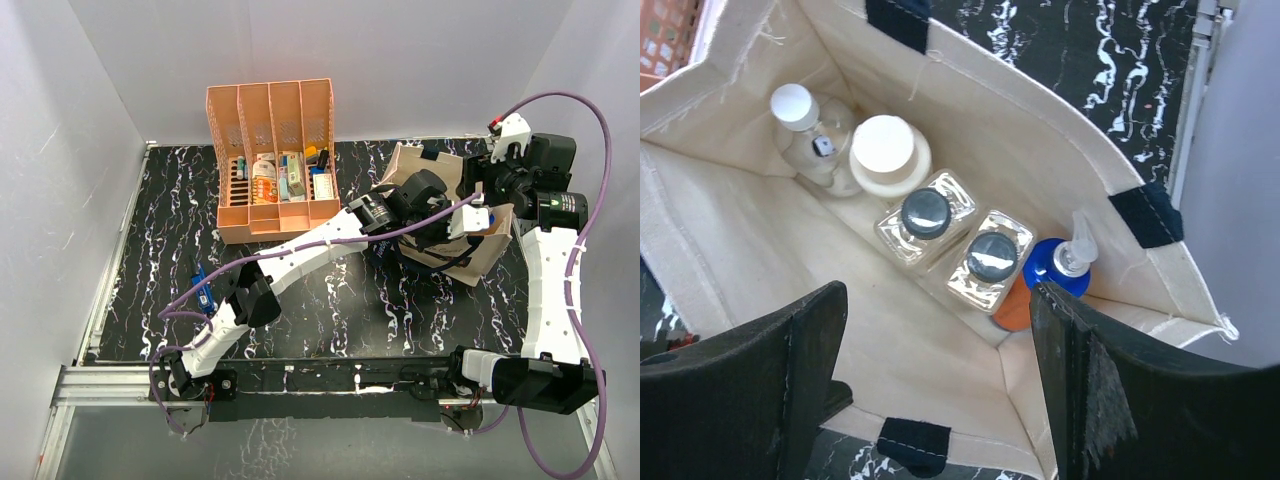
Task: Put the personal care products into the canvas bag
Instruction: Adjust the care product in the canvas bag, then reset both arms
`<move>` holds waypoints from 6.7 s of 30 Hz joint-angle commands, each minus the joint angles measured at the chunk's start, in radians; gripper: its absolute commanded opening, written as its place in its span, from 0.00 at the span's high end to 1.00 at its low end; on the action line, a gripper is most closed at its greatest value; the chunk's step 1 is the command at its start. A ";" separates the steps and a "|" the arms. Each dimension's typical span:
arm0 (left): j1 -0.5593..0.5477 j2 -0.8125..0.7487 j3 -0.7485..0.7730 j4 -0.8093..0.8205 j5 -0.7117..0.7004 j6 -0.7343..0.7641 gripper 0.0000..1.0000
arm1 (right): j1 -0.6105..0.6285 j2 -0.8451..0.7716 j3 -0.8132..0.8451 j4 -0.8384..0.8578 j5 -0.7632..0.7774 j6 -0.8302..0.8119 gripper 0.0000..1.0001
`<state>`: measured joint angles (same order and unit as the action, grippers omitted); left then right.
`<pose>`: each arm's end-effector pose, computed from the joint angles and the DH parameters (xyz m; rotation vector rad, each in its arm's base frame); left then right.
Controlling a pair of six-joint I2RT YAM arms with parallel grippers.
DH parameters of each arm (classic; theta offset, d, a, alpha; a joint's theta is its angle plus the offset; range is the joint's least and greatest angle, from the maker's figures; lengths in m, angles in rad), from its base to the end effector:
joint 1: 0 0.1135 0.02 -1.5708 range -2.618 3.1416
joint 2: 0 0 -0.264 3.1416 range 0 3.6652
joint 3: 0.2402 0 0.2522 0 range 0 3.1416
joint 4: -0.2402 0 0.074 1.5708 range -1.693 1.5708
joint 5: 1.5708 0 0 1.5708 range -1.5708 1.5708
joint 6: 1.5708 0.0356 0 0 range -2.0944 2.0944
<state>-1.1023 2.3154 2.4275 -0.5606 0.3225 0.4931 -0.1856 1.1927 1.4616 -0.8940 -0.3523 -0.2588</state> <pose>0.2305 -0.4804 0.3479 1.6189 1.2858 -0.7069 0.2282 -0.0303 0.4189 -0.2738 2.1377 0.1307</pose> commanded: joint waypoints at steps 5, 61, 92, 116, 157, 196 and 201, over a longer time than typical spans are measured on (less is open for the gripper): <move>-0.030 -0.116 0.047 0.067 0.054 -0.023 0.96 | -0.006 0.028 -0.022 0.083 0.212 0.023 0.27; -0.025 -0.109 0.040 0.038 0.168 -0.042 1.00 | -0.041 0.315 -0.123 0.345 0.430 0.082 0.58; -0.025 -0.108 0.039 0.030 0.172 -0.036 1.00 | -0.049 0.145 -0.297 0.261 0.402 0.009 0.87; -0.025 -0.104 0.044 0.030 0.182 -0.035 1.00 | -0.049 0.050 -0.287 0.182 0.395 -0.022 0.63; -0.013 -0.304 -0.076 0.192 -0.415 0.034 0.09 | -0.049 0.019 0.156 0.056 0.115 0.142 0.18; 0.931 -0.850 -0.598 0.178 -0.379 -0.300 0.03 | -0.049 -0.115 0.089 0.317 0.114 0.125 0.02; 0.936 -0.932 -0.703 0.176 -0.327 -0.311 0.03 | -0.049 -0.137 0.041 0.352 0.150 0.121 0.02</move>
<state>-0.1741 1.4979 1.7756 -0.3981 -0.0673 0.1925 -0.2310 1.0950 1.5150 -0.6403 -0.2344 -0.1116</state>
